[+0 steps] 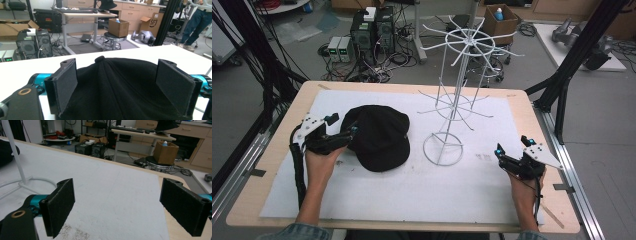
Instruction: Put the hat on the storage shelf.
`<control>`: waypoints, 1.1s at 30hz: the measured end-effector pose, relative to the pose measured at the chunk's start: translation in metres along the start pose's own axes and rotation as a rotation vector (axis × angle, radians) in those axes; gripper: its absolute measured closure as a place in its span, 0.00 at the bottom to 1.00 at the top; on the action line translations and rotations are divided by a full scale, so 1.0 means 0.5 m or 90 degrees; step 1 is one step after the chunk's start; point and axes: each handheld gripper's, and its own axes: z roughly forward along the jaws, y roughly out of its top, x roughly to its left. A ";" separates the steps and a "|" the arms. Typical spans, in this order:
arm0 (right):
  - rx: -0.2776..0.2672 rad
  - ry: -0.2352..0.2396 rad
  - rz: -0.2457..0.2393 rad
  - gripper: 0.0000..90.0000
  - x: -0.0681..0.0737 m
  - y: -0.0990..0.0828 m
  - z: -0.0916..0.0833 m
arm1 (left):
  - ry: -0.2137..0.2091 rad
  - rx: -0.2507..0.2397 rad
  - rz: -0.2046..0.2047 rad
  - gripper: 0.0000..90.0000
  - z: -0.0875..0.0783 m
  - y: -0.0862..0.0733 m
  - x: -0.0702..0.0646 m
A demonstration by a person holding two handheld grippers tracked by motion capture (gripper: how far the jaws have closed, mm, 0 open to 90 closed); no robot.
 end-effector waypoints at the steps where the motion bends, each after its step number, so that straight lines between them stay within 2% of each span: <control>1: 0.002 0.000 -0.001 0.13 0.000 0.000 -0.001 | 0.000 0.000 0.000 0.20 0.000 0.000 0.000; 5: 0.005 -0.001 -0.004 0.13 0.000 0.000 -0.002 | 0.008 0.020 0.006 0.21 0.034 -0.019 0.005; 8: 0.005 0.001 -0.003 0.13 0.000 0.000 0.000 | 0.008 0.027 0.004 0.21 0.048 -0.028 0.009; 16: 0.002 0.001 0.000 0.13 0.001 0.000 -0.001 | 0.001 0.059 0.011 0.22 0.068 -0.044 0.004; 17: 0.004 0.002 -0.002 0.13 0.000 0.000 -0.001 | 0.009 0.069 0.011 0.22 0.072 -0.048 0.004; 23: 0.003 0.002 -0.002 0.13 0.000 -0.001 -0.001 | 0.010 0.093 0.008 0.24 0.084 -0.060 0.005; 26: 0.005 0.002 -0.003 0.13 -0.001 -0.001 -0.002 | 0.008 0.099 0.009 0.28 0.086 -0.062 0.005; 30: 0.006 0.001 -0.003 0.13 -0.002 -0.001 -0.003 | 0.002 0.111 0.004 0.43 0.085 -0.063 0.006; 33: 0.006 0.001 -0.001 0.13 -0.002 -0.001 -0.003 | 0.000 0.116 0.000 0.47 0.085 -0.063 0.006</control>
